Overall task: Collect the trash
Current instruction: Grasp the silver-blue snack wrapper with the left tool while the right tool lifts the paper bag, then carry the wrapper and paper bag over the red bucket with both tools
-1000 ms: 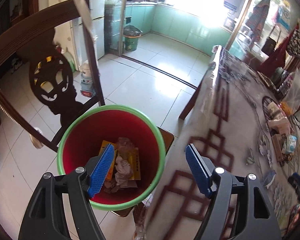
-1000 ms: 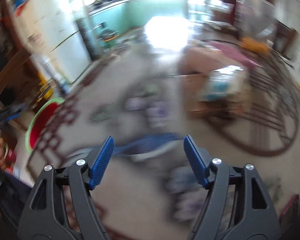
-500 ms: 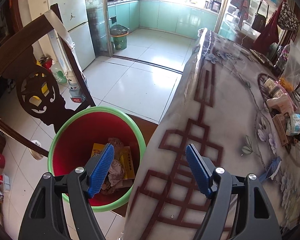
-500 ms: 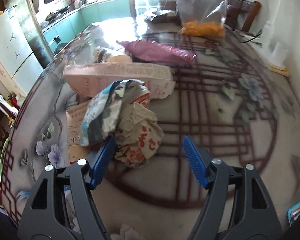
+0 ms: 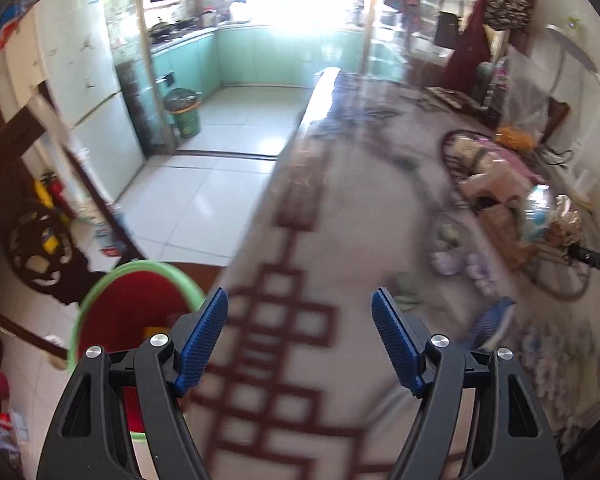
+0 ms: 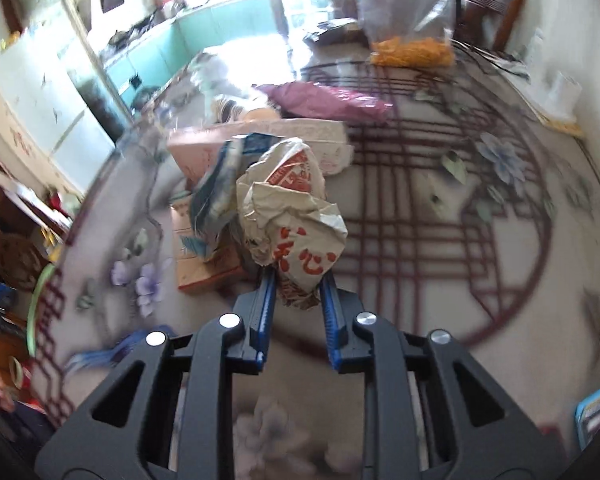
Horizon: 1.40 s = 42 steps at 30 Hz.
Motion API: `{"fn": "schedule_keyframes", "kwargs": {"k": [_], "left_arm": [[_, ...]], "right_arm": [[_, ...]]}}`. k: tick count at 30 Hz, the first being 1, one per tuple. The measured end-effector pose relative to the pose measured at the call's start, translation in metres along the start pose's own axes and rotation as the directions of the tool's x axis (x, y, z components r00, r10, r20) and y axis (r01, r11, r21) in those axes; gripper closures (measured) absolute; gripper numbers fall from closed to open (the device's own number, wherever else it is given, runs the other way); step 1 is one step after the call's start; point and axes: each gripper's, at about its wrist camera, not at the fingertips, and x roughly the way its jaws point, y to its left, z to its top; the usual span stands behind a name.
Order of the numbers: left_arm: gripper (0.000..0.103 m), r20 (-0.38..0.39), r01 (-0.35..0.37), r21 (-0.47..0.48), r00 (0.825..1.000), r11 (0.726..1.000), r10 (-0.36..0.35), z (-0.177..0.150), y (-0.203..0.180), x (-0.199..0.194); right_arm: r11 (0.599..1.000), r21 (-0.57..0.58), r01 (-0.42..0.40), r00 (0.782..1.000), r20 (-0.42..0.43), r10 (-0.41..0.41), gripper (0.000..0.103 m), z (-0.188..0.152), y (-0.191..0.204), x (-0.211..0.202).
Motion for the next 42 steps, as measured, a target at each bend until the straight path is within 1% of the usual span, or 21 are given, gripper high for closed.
{"fn": "schedule_keyframes", "kwargs": {"k": [2, 4, 5, 7, 9, 12, 14, 16, 18, 21, 23, 24, 25, 26, 27, 28, 29, 30, 35, 42], "left_arm": [[0.032, -0.015, 0.084, 0.02, 0.996, 0.996, -0.084, 0.01, -0.038, 0.007], [0.032, -0.031, 0.15, 0.06, 0.988, 0.987, -0.149, 0.018, -0.079, 0.013], [0.032, -0.044, 0.191, 0.081, 0.981, 0.978, -0.188, 0.024, -0.105, 0.017], [0.032, -0.061, 0.239, 0.1, 0.97, 0.966, -0.234, 0.035, -0.145, 0.027], [0.032, -0.073, 0.246, 0.142, 0.969, 0.959, -0.238, 0.043, -0.182, 0.037], [0.032, -0.086, 0.224, 0.225, 0.974, 0.948, -0.21, 0.05, -0.229, 0.051], [0.032, -0.091, 0.203, 0.27, 0.979, 0.941, -0.185, 0.052, -0.253, 0.062], [0.032, -0.086, 0.164, 0.288, 0.986, 0.943, -0.145, 0.055, -0.266, 0.07], [0.032, -0.098, 0.158, 0.266, 0.986, 0.951, -0.136, 0.059, -0.273, 0.079], [0.033, -0.118, 0.164, 0.222, 0.983, 0.961, -0.14, 0.065, -0.273, 0.092], [0.036, -0.128, 0.165, 0.213, 0.982, 0.963, -0.14, 0.065, -0.273, 0.098], [0.043, -0.133, 0.164, 0.215, 0.982, 0.963, -0.138, 0.065, -0.274, 0.1], [0.052, -0.138, 0.165, 0.221, 0.981, 0.961, -0.137, 0.064, -0.275, 0.101], [0.056, -0.143, 0.167, 0.226, 0.98, 0.96, -0.137, 0.063, -0.276, 0.102], [0.066, -0.151, 0.171, 0.233, 0.979, 0.957, -0.138, 0.061, -0.276, 0.102], [0.079, -0.157, 0.175, 0.235, 0.978, 0.956, -0.14, 0.061, -0.277, 0.104], [0.086, -0.161, 0.178, 0.235, 0.977, 0.956, -0.142, 0.061, -0.276, 0.104], [0.09, -0.164, 0.183, 0.23, 0.975, 0.956, -0.147, 0.06, -0.275, 0.103], [0.091, -0.139, 0.205, 0.213, 0.974, 0.955, -0.178, 0.058, -0.263, 0.087], [0.091, -0.07, 0.229, 0.219, 0.973, 0.948, -0.219, 0.055, -0.238, 0.044]], "right_arm": [[0.999, 0.039, -0.015, 1.0, 0.002, 0.015, 0.081, -0.007, -0.012, -0.011], [0.997, 0.07, -0.03, 0.999, 0.011, 0.029, 0.081, -0.013, -0.022, -0.018], [0.995, 0.093, -0.041, 0.999, 0.018, 0.039, 0.081, -0.016, -0.028, -0.022], [0.991, 0.123, -0.052, 0.999, 0.024, 0.049, 0.081, -0.018, -0.038, -0.024], [0.987, 0.15, -0.058, 0.998, 0.034, 0.053, 0.081, -0.015, -0.048, -0.024], [0.979, 0.187, -0.077, 0.996, 0.058, 0.068, 0.081, -0.012, -0.059, -0.028], [0.977, 0.196, -0.088, 0.995, 0.07, 0.076, 0.081, -0.008, -0.063, -0.028], [0.974, 0.205, -0.094, 0.994, 0.075, 0.08, 0.081, -0.006, -0.067, -0.027], [0.97, 0.22, -0.102, 0.993, 0.078, 0.087, 0.081, -0.005, -0.071, -0.026], [0.964, 0.237, -0.117, 0.991, 0.085, 0.1, 0.081, -0.003, -0.074, -0.026], [0.964, 0.236, -0.123, 0.991, 0.089, 0.104, 0.081, -0.001, -0.073, -0.027], [0.965, 0.234, -0.123, 0.99, 0.09, 0.105, 0.081, -0.001, -0.073, -0.027], [0.965, 0.231, -0.123, 0.99, 0.091, 0.105, 0.081, -0.001, -0.072, -0.027], [0.966, 0.227, -0.124, 0.99, 0.091, 0.106, 0.081, 0.0, -0.071, -0.027], [0.966, 0.225, -0.126, 0.99, 0.091, 0.108, 0.081, 0.0, -0.07, -0.027], [0.966, 0.223, -0.128, 0.99, 0.091, 0.11, 0.081, 0.0, -0.07, -0.026], [0.967, 0.221, -0.128, 0.99, 0.09, 0.111, 0.081, 0.0, -0.069, -0.026], [0.967, 0.219, -0.128, 0.99, 0.089, 0.111, 0.081, 0.0, -0.068, -0.026], [0.97, 0.211, -0.121, 0.991, 0.081, 0.106, 0.081, 0.0, -0.065, -0.024], [0.977, 0.189, -0.102, 0.994, 0.066, 0.091, 0.081, -0.002, -0.059, -0.02]]}}
